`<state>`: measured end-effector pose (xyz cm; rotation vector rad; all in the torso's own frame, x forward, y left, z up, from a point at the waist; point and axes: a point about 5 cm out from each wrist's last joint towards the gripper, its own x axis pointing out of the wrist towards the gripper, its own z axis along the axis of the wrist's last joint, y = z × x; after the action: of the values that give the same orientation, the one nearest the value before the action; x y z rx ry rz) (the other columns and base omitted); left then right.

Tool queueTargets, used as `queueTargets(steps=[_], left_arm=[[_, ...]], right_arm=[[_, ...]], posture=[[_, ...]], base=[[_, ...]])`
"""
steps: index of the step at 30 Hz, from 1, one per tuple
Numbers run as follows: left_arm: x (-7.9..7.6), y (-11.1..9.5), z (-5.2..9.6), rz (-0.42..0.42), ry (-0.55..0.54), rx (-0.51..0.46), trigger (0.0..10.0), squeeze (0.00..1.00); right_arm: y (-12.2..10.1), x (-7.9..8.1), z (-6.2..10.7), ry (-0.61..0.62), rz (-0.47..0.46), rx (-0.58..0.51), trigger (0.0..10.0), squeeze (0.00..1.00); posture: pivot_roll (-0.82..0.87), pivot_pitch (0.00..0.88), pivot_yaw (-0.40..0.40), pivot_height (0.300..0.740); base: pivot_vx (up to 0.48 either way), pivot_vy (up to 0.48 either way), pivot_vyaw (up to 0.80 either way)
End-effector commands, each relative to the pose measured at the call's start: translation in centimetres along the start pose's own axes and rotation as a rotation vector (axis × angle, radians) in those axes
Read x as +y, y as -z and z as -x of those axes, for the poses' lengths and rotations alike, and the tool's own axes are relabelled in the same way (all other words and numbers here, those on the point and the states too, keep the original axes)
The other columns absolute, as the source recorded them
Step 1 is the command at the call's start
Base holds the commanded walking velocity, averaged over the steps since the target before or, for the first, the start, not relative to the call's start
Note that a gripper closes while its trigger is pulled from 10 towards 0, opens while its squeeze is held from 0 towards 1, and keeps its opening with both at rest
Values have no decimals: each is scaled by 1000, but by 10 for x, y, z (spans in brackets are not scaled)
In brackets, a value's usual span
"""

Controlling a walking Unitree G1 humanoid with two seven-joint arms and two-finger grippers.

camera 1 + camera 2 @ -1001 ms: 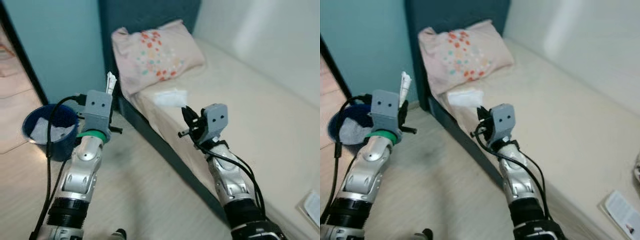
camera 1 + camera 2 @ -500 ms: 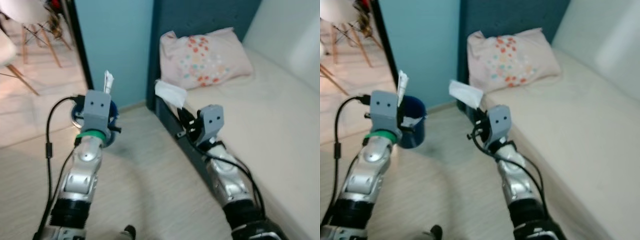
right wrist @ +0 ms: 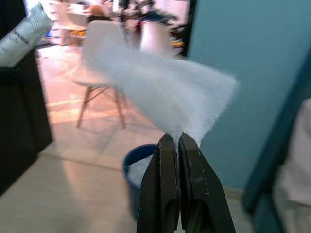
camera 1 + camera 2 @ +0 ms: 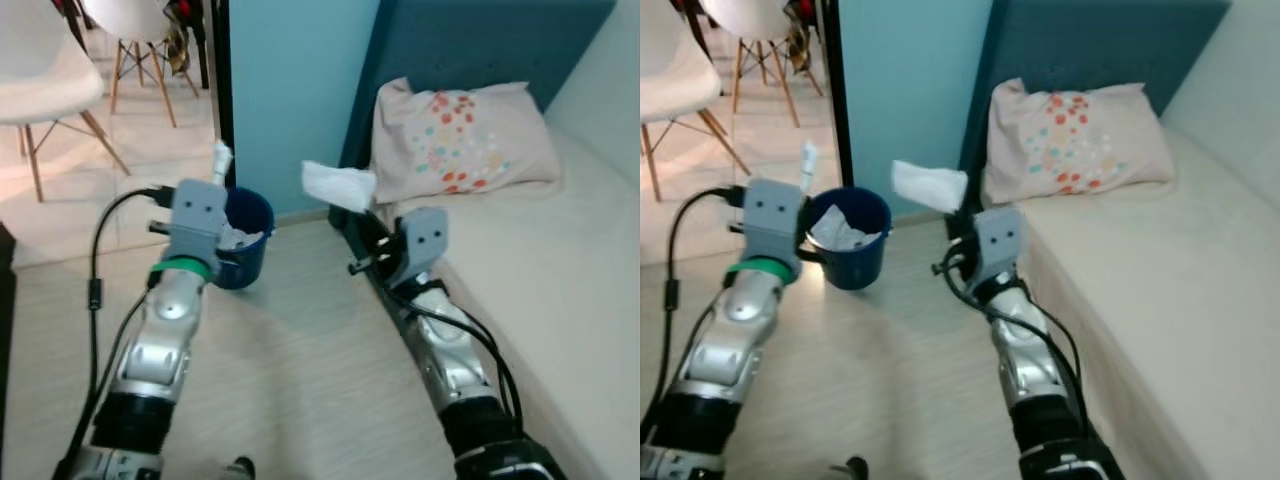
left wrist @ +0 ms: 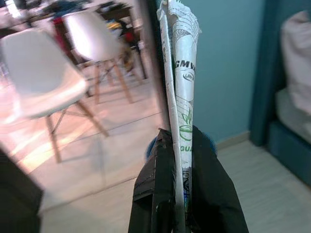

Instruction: Clean up the room

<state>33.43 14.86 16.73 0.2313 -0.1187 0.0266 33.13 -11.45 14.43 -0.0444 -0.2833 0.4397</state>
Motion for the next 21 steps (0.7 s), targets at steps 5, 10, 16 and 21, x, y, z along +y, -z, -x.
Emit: queueTargets(steps=[5, 10, 16, 21], left_arm=[[-5, 5, 1, -23, 18, 8, 10000, 0], [-7, 7, 0, -38, 28, 10, 10000, 0], [-8, 7, 0, -45, 35, 13, 10000, 0], [-8, 8, -1, -50, 38, 16, 10000, 0]], right_arm=[[4, -4, 5, 27, -11, 16, 10000, 0], [7, -8, 8, 75, -41, 22, 10000, 0], [8, -10, 12, 101, -65, 25, 10000, 0], [8, -11, 13, 110, -73, 24, 10000, 0]], posture=[[-14, 1, -27, 713], [-21, 7, -23, 713], [-28, 16, -18, 713], [-30, 18, -17, 713]], base=[[135, 0, 686], [477, 0, 0], [472, 0, 0], [475, 0, 0]])
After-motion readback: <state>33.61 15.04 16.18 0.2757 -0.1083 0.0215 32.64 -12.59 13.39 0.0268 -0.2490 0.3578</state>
